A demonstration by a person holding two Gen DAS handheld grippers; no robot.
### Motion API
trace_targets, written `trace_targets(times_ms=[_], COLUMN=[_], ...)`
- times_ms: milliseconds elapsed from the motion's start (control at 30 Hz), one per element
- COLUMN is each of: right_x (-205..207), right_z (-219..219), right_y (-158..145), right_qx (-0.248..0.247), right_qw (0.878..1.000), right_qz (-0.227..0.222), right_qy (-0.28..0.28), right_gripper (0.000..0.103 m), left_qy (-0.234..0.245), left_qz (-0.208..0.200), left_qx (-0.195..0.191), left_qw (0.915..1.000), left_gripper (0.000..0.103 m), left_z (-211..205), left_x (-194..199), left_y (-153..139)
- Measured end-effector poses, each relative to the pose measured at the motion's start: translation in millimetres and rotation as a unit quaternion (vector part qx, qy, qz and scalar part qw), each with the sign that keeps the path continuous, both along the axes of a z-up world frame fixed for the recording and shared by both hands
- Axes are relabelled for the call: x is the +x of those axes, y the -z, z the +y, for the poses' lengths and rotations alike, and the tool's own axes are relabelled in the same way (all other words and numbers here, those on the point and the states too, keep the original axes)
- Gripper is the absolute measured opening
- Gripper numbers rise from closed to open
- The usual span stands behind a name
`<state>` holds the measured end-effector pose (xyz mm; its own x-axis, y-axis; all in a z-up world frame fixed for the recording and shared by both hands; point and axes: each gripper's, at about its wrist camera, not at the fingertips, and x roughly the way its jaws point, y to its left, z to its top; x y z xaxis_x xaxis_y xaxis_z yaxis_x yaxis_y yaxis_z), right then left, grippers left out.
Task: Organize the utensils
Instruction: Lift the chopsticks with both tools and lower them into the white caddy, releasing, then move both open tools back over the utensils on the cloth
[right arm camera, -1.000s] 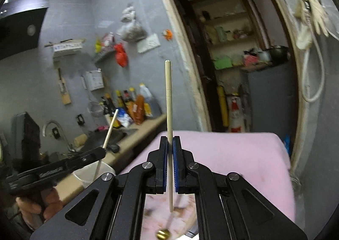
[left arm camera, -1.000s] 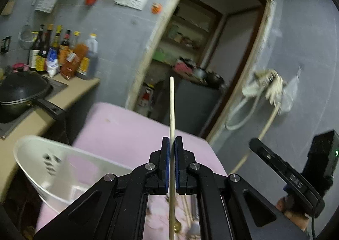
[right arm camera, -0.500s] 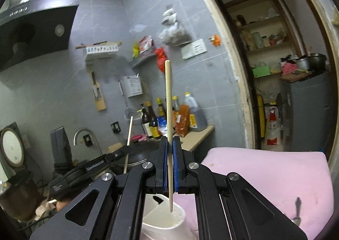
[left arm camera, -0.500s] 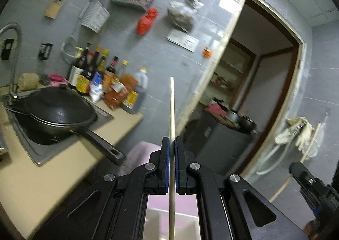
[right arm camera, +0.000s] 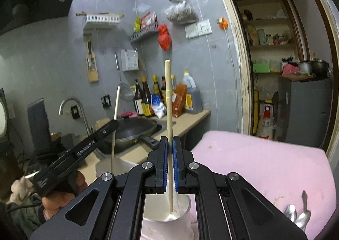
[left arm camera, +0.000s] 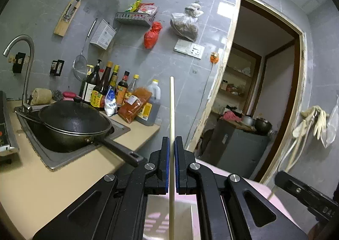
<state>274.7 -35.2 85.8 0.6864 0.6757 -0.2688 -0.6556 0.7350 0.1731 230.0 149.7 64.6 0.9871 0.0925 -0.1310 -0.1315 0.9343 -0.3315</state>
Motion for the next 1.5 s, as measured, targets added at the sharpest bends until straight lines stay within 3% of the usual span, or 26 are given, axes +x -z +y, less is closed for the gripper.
trace_targets(times_ms=[167,333,400,533,600,667,733,833,967,1067,1267,1500], right_x=[3.4,4.3,1.1,-2.9,-5.9,-9.6,-12.1,-14.7,-16.9,-20.0,-26.1,-23.2], right_z=[1.6,-4.8,-8.4,-12.5,-17.6,-24.2,-32.3,-51.5,-82.9,-107.1,-154.5,-202.9], right_y=[15.0,21.8,19.8,12.1,5.9,0.0,-6.0,-14.0,-21.4,-24.2,-20.4,-1.9], right_qx=[-0.009,0.007,0.015,0.022,0.029,0.033,0.039,0.056,0.057,0.049,0.012,-0.029], right_qw=[1.0,0.999,0.998,0.999,0.999,0.999,0.999,0.998,0.996,0.993,0.986,0.977], right_qz=[0.024,0.048,0.046,0.037,0.031,0.021,0.011,0.002,-0.011,-0.024,-0.038,-0.018], right_qy=[-0.006,-0.024,-0.028,-0.026,-0.024,-0.015,-0.001,0.027,0.071,0.106,0.162,0.209], right_gripper=[0.005,0.02,0.022,0.023,0.026,0.031,0.054,0.079,0.088,0.102,0.103,0.103], left_qy=[0.017,0.04,0.046,0.056,0.06,0.066,0.072,0.078,0.081,0.088,0.13,0.173], left_qz=[0.017,0.05,0.057,0.059,0.058,0.062,0.06,0.055,0.043,0.031,0.035,0.061], left_qx=[0.008,-0.018,-0.027,-0.033,-0.034,-0.027,-0.019,0.002,0.038,0.057,0.067,0.084], left_qw=[0.9997,0.9978,0.997,0.9961,0.9959,0.9955,0.9954,0.9955,0.9951,0.9941,0.9886,0.9795], left_gripper=[0.003,0.004,0.007,0.028,0.031,0.041,0.052,0.067,0.086,0.094,0.096,0.096], left_z=[-4.7,1.3,2.4,-0.2,-3.4,-9.6,-18.3,-35.0,-64.3,-85.6,-128.2,-171.8], left_x=[-5.1,-8.4,-11.8,-21.0,-25.8,-28.4,-31.8,-37.1,-42.9,-44.9,-37.9,-29.9], left_y=[12.2,16.9,16.6,10.8,6.9,0.4,-5.5,-15.0,-24.6,-27.6,-27.6,-16.6])
